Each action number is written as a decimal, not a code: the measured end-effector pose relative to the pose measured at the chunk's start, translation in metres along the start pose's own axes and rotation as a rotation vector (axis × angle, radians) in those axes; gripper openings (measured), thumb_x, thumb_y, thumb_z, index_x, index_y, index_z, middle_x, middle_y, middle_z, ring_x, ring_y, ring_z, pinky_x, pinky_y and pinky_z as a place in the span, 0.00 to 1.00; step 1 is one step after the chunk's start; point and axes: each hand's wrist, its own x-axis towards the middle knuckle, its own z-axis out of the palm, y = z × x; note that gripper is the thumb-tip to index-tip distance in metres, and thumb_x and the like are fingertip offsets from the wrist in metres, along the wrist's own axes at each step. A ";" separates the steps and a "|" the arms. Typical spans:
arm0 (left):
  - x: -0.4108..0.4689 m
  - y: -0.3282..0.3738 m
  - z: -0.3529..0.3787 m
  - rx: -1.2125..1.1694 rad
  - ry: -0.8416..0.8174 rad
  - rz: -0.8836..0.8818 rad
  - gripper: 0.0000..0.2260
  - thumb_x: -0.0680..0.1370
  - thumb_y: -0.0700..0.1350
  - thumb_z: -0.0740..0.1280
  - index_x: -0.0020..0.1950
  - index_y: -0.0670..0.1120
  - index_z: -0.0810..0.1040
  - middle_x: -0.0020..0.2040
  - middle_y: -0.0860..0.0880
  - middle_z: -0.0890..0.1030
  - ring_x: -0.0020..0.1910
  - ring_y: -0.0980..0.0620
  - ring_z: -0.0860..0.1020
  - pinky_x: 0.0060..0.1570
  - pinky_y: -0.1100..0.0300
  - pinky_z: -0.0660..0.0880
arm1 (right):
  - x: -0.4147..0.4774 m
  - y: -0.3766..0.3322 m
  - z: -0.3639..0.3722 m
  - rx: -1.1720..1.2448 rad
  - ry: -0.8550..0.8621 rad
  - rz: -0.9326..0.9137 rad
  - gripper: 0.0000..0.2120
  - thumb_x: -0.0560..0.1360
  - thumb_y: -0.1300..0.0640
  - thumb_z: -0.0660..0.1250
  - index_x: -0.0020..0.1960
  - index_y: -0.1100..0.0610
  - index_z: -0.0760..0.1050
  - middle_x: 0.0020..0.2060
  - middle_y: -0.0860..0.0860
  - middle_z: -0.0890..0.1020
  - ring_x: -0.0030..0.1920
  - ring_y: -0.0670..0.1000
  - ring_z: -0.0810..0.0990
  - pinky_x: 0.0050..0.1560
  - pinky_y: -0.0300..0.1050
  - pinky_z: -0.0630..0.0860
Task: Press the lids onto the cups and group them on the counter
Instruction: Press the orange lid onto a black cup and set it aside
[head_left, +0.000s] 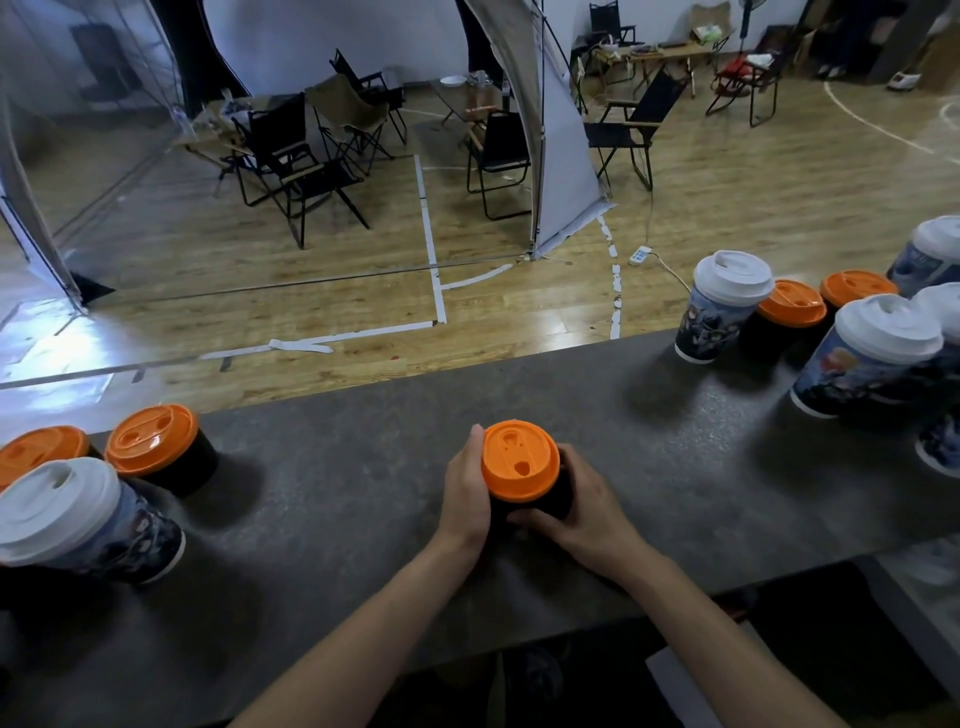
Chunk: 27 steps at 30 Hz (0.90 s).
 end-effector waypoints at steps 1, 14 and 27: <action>0.002 0.005 -0.001 -0.001 -0.040 -0.014 0.25 0.87 0.51 0.51 0.50 0.40 0.84 0.47 0.49 0.87 0.49 0.55 0.84 0.51 0.67 0.76 | 0.000 0.001 -0.001 0.004 -0.017 0.002 0.33 0.66 0.36 0.77 0.66 0.41 0.68 0.62 0.43 0.80 0.63 0.38 0.77 0.64 0.36 0.73; -0.005 0.052 0.006 -0.222 -0.157 -0.249 0.35 0.77 0.73 0.57 0.74 0.51 0.71 0.67 0.45 0.78 0.62 0.48 0.78 0.61 0.52 0.76 | 0.001 -0.026 -0.017 0.402 0.038 0.282 0.21 0.73 0.44 0.76 0.61 0.50 0.75 0.56 0.50 0.83 0.56 0.48 0.84 0.52 0.39 0.80; -0.021 0.072 -0.025 -0.320 -0.314 0.073 0.29 0.72 0.52 0.74 0.69 0.42 0.75 0.63 0.38 0.81 0.61 0.42 0.81 0.62 0.49 0.78 | -0.002 -0.111 -0.020 0.842 -0.079 0.446 0.36 0.73 0.39 0.67 0.68 0.67 0.74 0.53 0.64 0.85 0.42 0.57 0.85 0.39 0.45 0.78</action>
